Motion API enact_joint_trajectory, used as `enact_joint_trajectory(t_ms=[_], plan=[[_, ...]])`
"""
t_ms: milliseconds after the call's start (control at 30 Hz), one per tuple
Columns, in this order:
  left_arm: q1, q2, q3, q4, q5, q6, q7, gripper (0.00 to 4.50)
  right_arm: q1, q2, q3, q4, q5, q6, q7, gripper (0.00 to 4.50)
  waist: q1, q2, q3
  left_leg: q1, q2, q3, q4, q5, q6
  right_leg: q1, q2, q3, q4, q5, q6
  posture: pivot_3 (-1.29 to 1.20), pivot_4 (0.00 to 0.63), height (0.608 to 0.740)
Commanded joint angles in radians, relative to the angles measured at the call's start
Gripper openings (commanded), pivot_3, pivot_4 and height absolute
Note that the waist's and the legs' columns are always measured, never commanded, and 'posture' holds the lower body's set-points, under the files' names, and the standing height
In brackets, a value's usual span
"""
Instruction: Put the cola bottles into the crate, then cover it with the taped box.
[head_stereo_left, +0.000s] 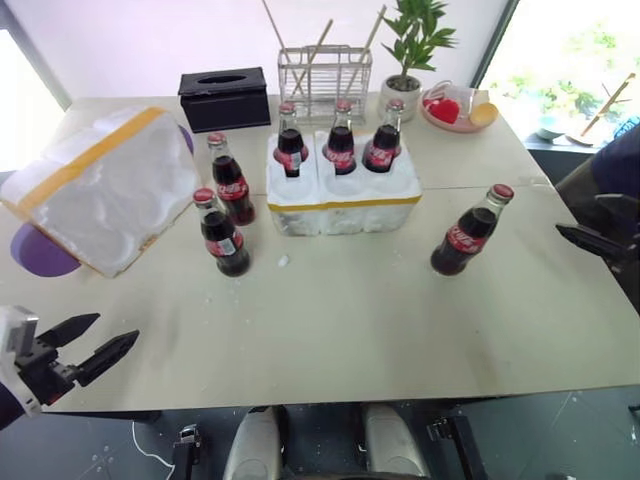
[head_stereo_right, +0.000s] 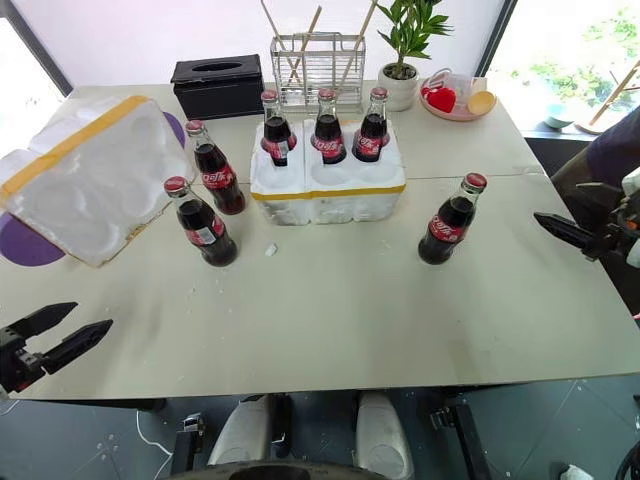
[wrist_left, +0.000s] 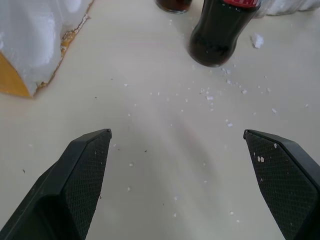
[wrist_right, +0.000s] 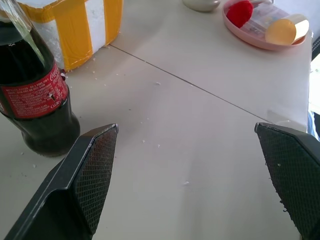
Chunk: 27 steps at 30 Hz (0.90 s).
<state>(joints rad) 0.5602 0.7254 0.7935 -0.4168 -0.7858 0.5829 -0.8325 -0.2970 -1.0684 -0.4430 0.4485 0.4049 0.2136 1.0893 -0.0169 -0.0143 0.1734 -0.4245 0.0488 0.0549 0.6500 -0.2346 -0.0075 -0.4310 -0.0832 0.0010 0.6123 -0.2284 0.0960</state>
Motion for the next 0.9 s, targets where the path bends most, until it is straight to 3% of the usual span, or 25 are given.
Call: enact_joint_trajectory(t_ms=[33, 267, 500, 733, 900], plan=[[-0.016, 0.0, 0.018, -0.03, -0.001, 0.0, 0.021, 4.43, -0.019, 0.004, -0.012, 0.009, 0.003, -0.022, 0.001, 4.5, 0.0, 0.0, 0.0, 0.0, 0.0, 0.0, 0.0, 0.0, 0.0, 0.0, 0.0, 0.0, 0.0, 0.0, 0.0, 0.0, 0.15, 0.74], [-0.077, -0.01, 0.014, -0.024, -0.009, 0.008, 0.067, 4.43, -0.01, 0.013, -0.029, 0.024, 0.011, -0.027, 0.001, 4.5, -0.001, 0.0, 0.0, 0.0, 0.0, 0.0, 0.0, 0.0, 0.0, 0.001, 0.001, 0.0, 0.0, 0.0, 0.0, 0.0, 0.15, 0.74], [-0.21, 0.023, -0.033, -0.025, -0.05, 0.029, 0.062, 4.43, -0.027, -0.045, -0.045, -0.006, 0.065, 0.065, 0.098, 4.5, 0.004, 0.0, 0.0, 0.0, 0.0, 0.0, 0.0, 0.0, 0.0, 0.001, 0.001, 0.0, 0.001, 0.0, 0.0, 0.0, 0.15, 0.74], [-0.391, 0.05, -0.156, 0.027, -0.003, 0.014, 0.083, 4.43, 0.094, -0.14, -0.219, -0.342, 0.274, 0.376, 0.237, 4.5, 0.005, 0.003, 0.001, 0.001, 0.0, 0.0, 0.0, 0.0, 0.0, 0.001, 0.002, 0.0, 0.002, 0.0, 0.0, 0.0, 0.15, 0.74], [-0.555, 0.075, -0.302, 0.142, 0.064, -0.026, 0.026, 4.43, 0.164, -0.122, -0.417, -0.719, 0.558, 0.688, 0.185, 4.5, 0.006, 0.003, 0.0, 0.001, 0.001, -0.001, 0.0, 0.0, 0.0, 0.002, 0.003, 0.0, 0.003, 0.0, 0.0, 0.0, 0.15, 0.74]])
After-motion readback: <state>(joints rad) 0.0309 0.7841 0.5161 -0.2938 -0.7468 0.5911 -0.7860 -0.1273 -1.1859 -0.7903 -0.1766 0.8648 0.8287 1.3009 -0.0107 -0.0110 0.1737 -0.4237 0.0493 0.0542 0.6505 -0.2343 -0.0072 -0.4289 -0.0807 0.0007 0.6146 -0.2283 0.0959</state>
